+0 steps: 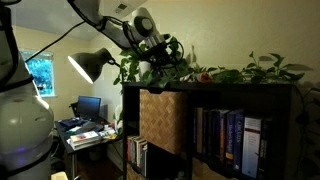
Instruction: Slide open the basket, put the socks inside it, and then slide it back into the shelf
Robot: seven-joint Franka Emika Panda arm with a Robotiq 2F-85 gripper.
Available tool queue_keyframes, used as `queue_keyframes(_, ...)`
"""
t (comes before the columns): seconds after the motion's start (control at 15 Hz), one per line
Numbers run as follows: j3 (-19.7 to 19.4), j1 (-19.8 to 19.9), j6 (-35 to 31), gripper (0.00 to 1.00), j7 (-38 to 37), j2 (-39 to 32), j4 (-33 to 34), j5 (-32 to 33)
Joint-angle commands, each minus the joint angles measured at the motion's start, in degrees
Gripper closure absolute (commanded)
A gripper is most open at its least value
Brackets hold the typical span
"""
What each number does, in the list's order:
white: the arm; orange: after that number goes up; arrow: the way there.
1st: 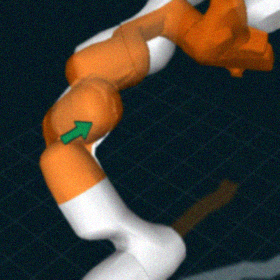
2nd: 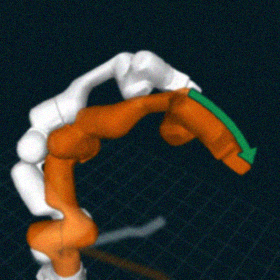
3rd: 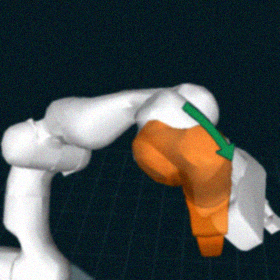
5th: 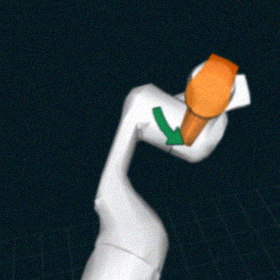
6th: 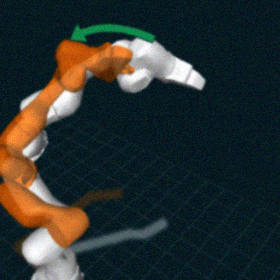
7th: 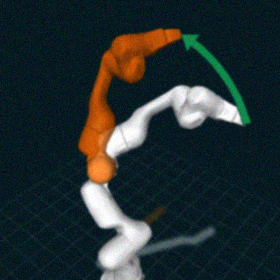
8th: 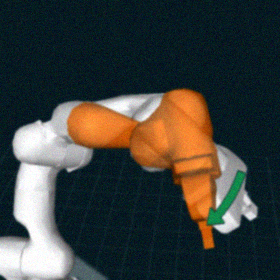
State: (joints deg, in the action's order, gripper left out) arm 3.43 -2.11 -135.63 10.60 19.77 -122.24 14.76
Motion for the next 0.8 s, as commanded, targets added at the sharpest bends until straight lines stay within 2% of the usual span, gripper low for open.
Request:
queue_keyframes(0.0,-1.78,1.11,-4.47,0.00,0.61,-2.14,1.51,0.69)
queue_keyframes(0.27,-3.14,2.24,-12.40,0.00,-0.95,-5.20,1.61,-0.28)
queue_keyframes(0.73,-3.17,4.03,-24.77,0.00,-4.96,-11.06,2.19,-0.60)
